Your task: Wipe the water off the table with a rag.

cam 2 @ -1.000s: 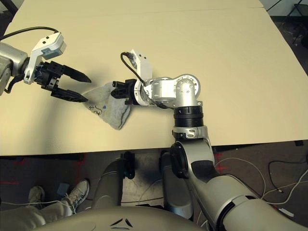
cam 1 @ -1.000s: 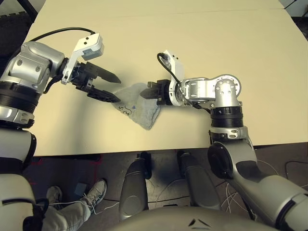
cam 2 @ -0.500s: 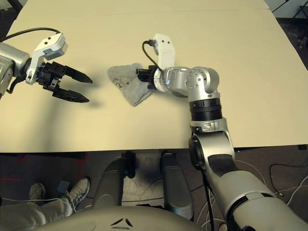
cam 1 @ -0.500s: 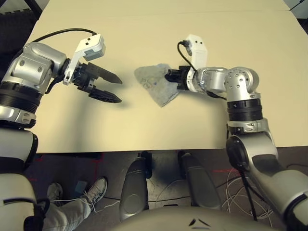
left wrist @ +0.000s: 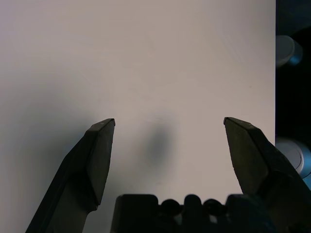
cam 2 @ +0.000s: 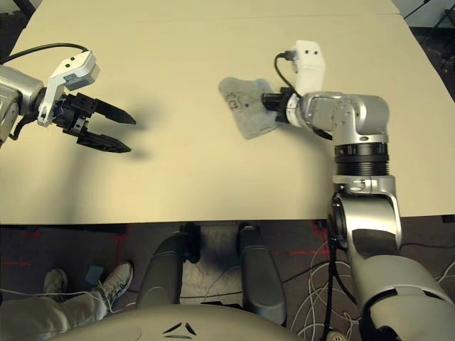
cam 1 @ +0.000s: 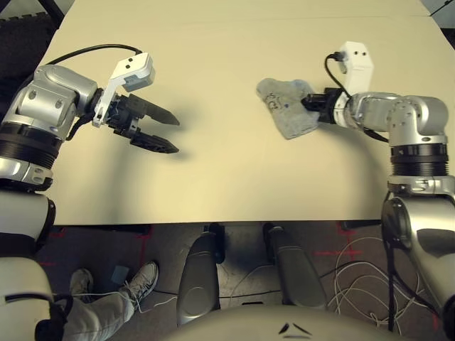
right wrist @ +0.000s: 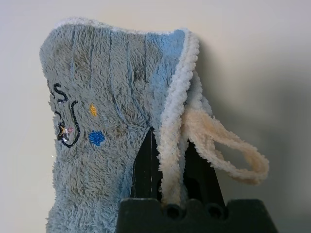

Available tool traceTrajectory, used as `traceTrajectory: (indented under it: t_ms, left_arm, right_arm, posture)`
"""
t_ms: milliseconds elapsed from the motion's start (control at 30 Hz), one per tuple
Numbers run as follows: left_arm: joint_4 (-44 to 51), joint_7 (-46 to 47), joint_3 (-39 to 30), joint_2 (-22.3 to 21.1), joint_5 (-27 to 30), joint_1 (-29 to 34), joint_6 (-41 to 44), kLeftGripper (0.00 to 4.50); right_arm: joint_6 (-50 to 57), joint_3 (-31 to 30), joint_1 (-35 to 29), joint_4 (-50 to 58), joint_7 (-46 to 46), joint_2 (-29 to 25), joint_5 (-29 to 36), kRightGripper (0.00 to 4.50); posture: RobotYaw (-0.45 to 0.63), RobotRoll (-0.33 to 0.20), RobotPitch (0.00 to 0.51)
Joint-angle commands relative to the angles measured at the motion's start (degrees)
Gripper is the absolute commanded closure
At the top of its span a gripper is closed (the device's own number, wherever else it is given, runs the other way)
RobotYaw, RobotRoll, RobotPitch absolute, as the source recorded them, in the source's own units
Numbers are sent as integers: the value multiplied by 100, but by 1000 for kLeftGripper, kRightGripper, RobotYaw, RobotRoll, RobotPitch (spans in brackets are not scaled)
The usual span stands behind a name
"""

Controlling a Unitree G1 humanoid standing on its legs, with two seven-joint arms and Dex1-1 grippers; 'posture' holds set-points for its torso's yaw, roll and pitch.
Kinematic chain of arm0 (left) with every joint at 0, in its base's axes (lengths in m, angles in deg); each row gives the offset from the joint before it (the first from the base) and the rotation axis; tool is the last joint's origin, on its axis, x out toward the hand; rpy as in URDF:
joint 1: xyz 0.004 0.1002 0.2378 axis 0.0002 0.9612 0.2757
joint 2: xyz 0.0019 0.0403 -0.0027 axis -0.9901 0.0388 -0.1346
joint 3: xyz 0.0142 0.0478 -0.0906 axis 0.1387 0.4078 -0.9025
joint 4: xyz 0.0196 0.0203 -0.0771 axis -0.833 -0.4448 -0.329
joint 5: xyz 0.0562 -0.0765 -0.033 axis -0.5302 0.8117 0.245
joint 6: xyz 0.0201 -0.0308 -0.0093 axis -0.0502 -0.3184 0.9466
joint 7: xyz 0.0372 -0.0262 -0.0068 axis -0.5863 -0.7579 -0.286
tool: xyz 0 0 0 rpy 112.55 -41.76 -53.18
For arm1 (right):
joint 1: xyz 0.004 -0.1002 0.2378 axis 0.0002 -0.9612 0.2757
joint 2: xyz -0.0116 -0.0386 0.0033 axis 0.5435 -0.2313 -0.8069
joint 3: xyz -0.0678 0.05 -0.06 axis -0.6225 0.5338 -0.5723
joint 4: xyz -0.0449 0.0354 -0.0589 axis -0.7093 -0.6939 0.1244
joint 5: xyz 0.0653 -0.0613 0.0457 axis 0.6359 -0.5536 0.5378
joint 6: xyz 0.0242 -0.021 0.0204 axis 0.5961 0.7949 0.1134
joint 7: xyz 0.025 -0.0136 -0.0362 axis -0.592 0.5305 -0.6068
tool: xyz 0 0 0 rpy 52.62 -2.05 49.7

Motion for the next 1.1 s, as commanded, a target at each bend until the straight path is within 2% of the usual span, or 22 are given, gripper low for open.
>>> traceTrajectory:
  t_ms: [33, 233, 500, 900, 1000, 1100]
  left_arm:
    - [-66, -46, 25, 4, -48, -16, -51, 0]
    - [-181, -46, 52, 73, -81, -60, -107, 0]
    - [-221, -46, 57, 147, -100, -84, -122, 0]
    - [-219, -46, 53, 126, -114, -112, -114, 0]
    - [-230, -46, 42, 134, -120, -117, -108, 0]
    - [-230, -46, 38, 131, -118, -118, -111, 0]
  right_arm:
    - [-147, 163, -119, -245, -87, -321, -291, 4475]
    - [-333, 246, -134, -496, -256, -686, -515, 4475]
    - [-415, 280, -186, -583, -393, -782, -707, 4475]
    - [125, 263, 69, 130, -475, -182, -513, 4475]
    - [305, 429, 71, 226, -330, -13, -486, 4475]
    - [1046, 662, 344, 845, -257, 492, -85, 4475]
  posture:
    - [-188, 0, 294]
    - [-200, 0, 297]
    - [-202, 0, 301]
    - [-193, 0, 298]
    - [-191, 0, 298]
    - [-195, 0, 300]
